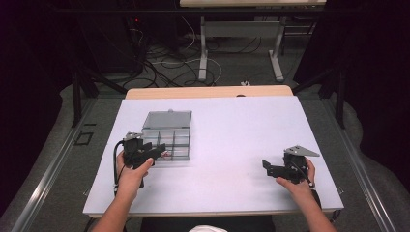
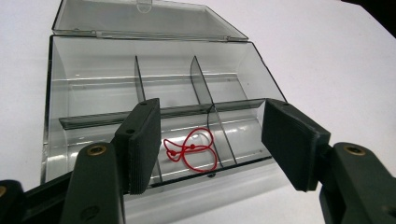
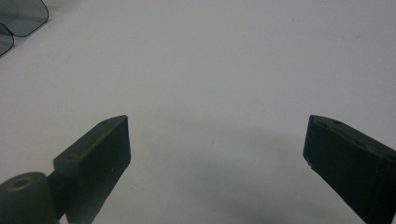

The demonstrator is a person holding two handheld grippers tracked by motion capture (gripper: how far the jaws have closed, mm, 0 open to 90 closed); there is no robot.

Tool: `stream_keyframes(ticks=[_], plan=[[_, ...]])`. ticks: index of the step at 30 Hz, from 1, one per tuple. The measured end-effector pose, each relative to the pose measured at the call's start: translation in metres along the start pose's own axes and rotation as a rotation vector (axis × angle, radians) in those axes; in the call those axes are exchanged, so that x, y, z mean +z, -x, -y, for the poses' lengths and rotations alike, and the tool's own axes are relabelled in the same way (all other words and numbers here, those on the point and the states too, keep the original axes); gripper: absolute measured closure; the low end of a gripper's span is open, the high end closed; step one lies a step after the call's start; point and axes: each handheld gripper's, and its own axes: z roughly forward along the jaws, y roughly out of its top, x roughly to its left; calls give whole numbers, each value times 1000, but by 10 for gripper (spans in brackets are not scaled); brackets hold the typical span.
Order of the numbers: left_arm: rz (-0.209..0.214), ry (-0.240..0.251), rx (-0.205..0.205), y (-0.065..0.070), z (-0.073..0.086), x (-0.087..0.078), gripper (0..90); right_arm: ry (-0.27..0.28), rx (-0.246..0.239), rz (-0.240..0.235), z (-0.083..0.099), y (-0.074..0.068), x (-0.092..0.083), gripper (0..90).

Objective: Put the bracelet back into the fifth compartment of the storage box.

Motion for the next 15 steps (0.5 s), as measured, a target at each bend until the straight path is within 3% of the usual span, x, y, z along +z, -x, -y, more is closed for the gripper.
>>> stream_keyframes(ticks=[15], plan=[[48,13,52,-7,8,-16,270,-1,2,-5,0,0,-1,70]])
